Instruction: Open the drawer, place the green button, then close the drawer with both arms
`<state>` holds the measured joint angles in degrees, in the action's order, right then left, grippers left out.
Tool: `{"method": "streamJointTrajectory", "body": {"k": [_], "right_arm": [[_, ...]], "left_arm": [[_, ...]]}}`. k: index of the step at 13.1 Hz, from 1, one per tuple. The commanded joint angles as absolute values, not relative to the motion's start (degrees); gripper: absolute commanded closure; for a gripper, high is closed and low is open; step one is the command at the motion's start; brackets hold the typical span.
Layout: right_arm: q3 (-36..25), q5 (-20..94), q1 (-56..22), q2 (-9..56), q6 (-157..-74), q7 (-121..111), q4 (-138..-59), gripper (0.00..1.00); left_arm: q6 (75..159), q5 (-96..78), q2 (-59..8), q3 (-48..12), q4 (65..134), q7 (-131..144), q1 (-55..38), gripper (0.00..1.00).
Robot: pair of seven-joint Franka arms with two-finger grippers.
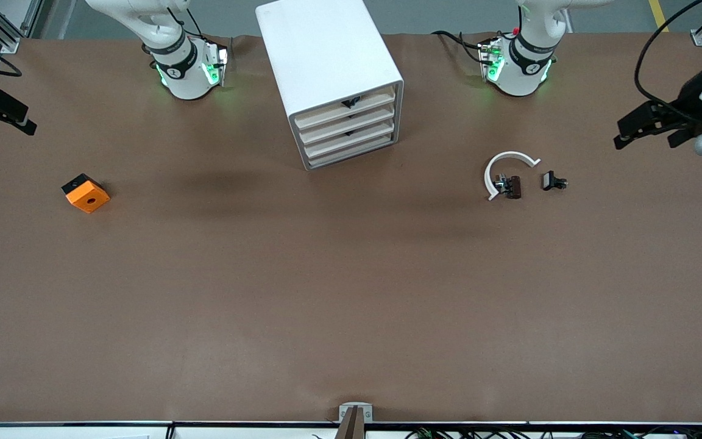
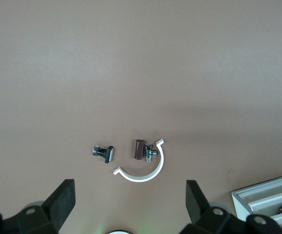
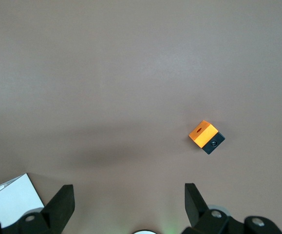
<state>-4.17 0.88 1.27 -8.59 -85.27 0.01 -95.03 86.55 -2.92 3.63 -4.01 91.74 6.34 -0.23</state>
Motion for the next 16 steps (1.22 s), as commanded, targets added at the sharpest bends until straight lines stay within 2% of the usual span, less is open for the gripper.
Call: {"method": "streamJointTrajectory", "body": {"k": [1,5,16], "right_arm": [[-3.9,1.7,1.8,-9.2,-85.9,-1.6,-95.4,0.0],[-3.9,1.6,1.8,-9.2,-86.0,-4.1,-95.2,0.0],[-3.9,1.6,2.0,-9.2,-86.0,-4.0,-95.2,0.0]], "left_arm": [[85.9,-1.2,4.8,-3.7,92.5,5.5,0.2,0.0],[87.5,3.1,5.1,-5.8,92.8,5.5,0.3,0.0],[87.1,-0.2,3.2,-5.0,90.3,6.0,1.1,0.0]]}}
